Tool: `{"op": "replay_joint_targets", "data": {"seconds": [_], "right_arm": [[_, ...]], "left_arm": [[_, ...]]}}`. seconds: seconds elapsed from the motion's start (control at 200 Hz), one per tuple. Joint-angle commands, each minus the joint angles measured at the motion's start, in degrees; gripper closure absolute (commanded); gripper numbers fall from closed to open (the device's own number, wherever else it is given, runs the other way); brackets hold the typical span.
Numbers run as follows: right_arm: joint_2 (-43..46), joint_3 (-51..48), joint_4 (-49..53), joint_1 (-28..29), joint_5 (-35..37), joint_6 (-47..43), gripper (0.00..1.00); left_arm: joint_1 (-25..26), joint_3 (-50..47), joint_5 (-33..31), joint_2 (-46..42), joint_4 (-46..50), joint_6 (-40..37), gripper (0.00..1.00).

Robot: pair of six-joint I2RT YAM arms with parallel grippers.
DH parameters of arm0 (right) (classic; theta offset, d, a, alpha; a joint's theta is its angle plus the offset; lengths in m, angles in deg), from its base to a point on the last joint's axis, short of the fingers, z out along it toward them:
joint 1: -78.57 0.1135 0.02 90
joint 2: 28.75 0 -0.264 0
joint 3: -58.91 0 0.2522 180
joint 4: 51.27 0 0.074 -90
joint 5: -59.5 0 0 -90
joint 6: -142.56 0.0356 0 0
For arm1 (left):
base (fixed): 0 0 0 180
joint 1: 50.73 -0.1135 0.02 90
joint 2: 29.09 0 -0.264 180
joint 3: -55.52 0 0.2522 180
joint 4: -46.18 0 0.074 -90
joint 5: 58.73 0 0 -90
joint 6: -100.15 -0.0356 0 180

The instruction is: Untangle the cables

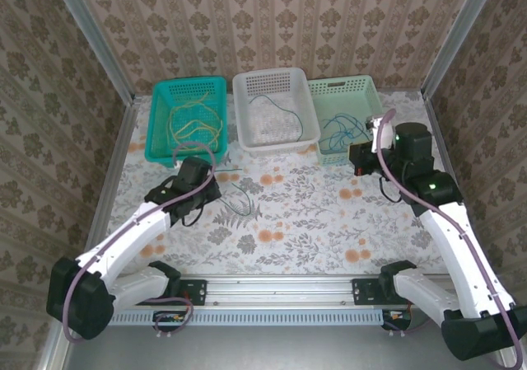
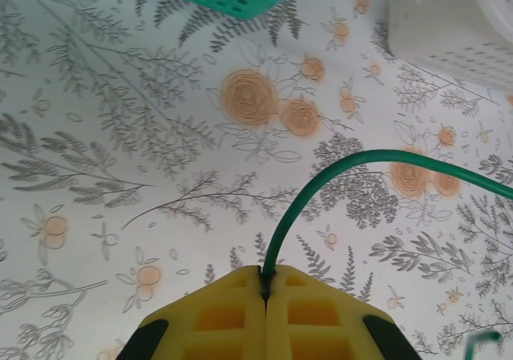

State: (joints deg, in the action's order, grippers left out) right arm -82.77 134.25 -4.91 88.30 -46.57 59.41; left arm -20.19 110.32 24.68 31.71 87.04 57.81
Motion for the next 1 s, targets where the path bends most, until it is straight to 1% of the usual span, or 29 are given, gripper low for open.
{"op": "replay_joint_targets", "data": {"seconds": [0.0,0.085,0.14,0.225,0.33,0.4,0.455,0.585,0.625,0.675,0.695,0.715,0.745,0.81,0.825,0.895,0.92,0.935,0.98,0.995], "right_arm": [[0.3,0.8,6.7,-1.0,0.2,0.3,1.0],[-0.4,-1.7,5.1,-0.5,-5.2,3.4,1.0],[-0.4,-4.7,3.7,0.5,-6.9,5.8,1.0],[0.2,-9.3,1.6,4.1,-7.3,7.9,1.0],[0.7,-13.3,0.4,10.5,-5.9,9.9,1.0],[0.7,-15.1,0.0,12.9,-5.2,11.9,1.0],[0.9,-16.6,-0.1,13.7,-3.8,12.7,1.0],[0.2,-18.8,0.7,13.9,4.3,13.4,1.0],[-1.0,-18.8,1.2,13.8,6.6,13.9,0.94],[-2.7,-18.4,1.6,13.9,7.6,14.0,0.92],[-3.5,-18.1,1.6,13.9,7.7,14.1,0.88],[-4.2,-17.8,1.7,13.8,7.9,14.2,0.79],[-5.1,-17.3,1.8,13.9,8.5,14.4,0.63],[-6.3,-16.0,2.6,14.0,10.4,14.6,0.35],[-6.5,-15.7,2.9,13.9,10.9,14.6,0.33],[-6.6,-14.1,4.3,13.9,13.4,14.9,0.3],[-6.5,-13.6,5.0,13.9,14.5,15.1,0.27],[-6.4,-13.2,5.4,13.9,15.1,15.3,0.24],[-6.6,-12.0,7.5,13.9,17.1,15.8,0.06],[-6.7,-11.6,8.4,13.9,17.7,15.9,0.02]], "left_arm": [[-1.7,-1.3,0.5,-2.6,2.9,-1.8,1.0],[-2.0,-1.3,0.8,-3.5,2.5,-2.1,1.0],[-1.9,-0.8,1.4,-3.4,1.9,-2.1,1.0],[-1.5,0.1,2.7,-2.9,-0.1,-1.6,1.0],[-0.4,1.5,2.9,-1.2,-2.4,-1.3,1.0],[0.6,3.1,2.9,0.5,-3.1,-1.5,1.0],[1.3,4.1,2.8,1.7,-3.5,-1.8,1.0],[2.7,6.1,2.5,3.7,-4.7,-1.7,1.0],[3.1,6.7,2.4,4.3,-5.0,-1.8,1.0],[3.7,7.4,2.0,5.0,-5.1,-2.0,1.0],[4.0,7.8,1.7,5.2,-5.0,-2.1,1.0],[4.3,8.1,1.7,5.4,-5.0,-2.1,1.0],[4.6,8.6,1.5,5.8,-5.2,-2.2,1.0],[5.3,9.5,1.3,6.7,-5.5,-2.3,1.0],[5.4,9.7,1.3,6.9,-5.6,-2.4,1.0],[6.2,10.7,0.9,7.8,-5.6,-2.5,1.0],[6.3,10.9,0.9,8.1,-5.7,-2.4,1.0],[6.4,11.0,1.0,8.3,-5.7,-2.4,1.0],[6.7,11.3,0.9,8.8,-5.8,-2.2,1.0],[6.8,11.3,0.9,8.9,-5.8,-2.2,1.0]]}}
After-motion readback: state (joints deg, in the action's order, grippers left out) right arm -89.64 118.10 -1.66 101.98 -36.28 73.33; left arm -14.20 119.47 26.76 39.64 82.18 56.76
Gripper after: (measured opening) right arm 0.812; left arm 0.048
